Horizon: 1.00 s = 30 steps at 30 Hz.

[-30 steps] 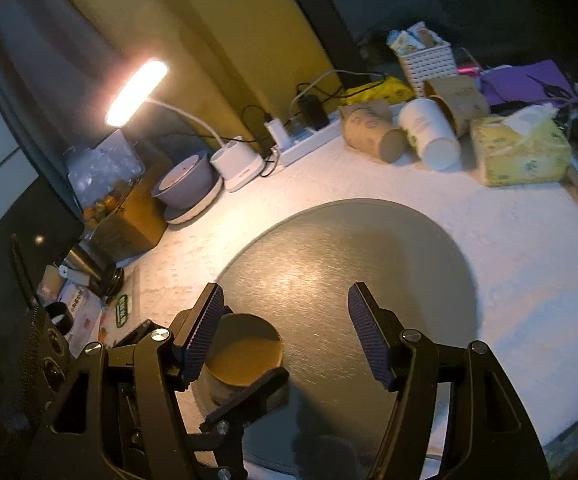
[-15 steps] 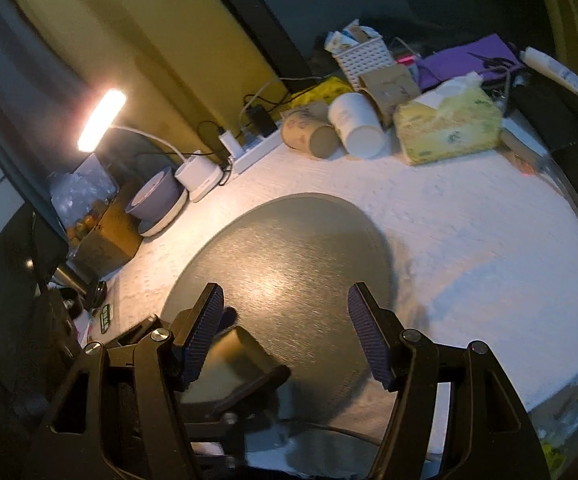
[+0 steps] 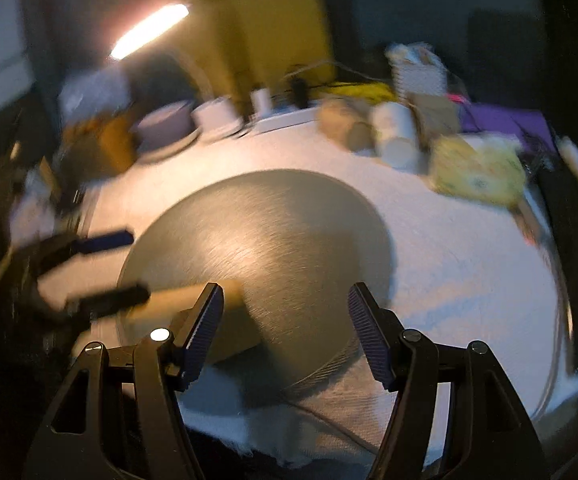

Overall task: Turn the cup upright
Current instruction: 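Grasp the tan cup on the mat with the right tool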

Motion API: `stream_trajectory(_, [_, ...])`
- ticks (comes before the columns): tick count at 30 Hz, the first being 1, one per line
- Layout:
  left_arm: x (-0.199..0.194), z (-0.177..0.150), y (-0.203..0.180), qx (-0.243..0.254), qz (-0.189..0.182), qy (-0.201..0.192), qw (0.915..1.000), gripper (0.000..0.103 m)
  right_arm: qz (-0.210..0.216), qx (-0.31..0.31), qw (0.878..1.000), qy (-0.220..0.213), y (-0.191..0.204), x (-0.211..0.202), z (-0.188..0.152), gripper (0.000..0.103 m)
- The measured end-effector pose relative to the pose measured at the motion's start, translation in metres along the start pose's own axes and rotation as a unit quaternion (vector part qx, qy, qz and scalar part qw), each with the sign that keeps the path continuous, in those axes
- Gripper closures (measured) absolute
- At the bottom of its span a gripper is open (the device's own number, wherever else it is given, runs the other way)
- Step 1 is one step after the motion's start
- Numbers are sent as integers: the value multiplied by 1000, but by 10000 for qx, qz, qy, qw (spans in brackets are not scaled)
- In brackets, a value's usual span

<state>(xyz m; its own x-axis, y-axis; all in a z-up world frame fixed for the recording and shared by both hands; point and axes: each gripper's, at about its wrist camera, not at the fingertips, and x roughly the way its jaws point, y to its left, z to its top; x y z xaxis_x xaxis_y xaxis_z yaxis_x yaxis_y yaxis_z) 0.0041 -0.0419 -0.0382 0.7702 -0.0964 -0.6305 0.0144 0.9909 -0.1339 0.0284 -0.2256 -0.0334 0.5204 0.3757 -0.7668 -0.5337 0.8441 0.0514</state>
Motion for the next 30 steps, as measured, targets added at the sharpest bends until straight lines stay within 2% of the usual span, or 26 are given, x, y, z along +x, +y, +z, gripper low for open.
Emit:
stream_trajectory(3, [-7,-10,15,-235,75,-15,9997,28,-26,-744,9971,131,27,0,1,35])
stream_trajectory(5, [-13,-15,25,-401,109,-53,9991,28,-223,-1332,9906,237,45,3,1,35])
stream_trajectory(8, [-20,-21,37,-564,161,-141,9982,28,-459,-2100,9758,415,68,8,-3,35])
stream_trajectory(12, [-22,-26,54,-802,179,-177,9965,28,-519,-2789,9569,615,88,19,-8,31])
stream_trajectory(17, [-26,-31,74,-1003,199,-241,9945,28,-467,-3209,9431,735,107,37,-2,30])
stream_trajectory(22, [-25,-36,97,-1203,202,-223,9923,28,-486,-3780,9191,997,126,63,6,30])
stream_trajectory(30, [-22,-40,122,-1386,215,-204,9899,28,-530,-4352,8875,1417,136,99,26,30])
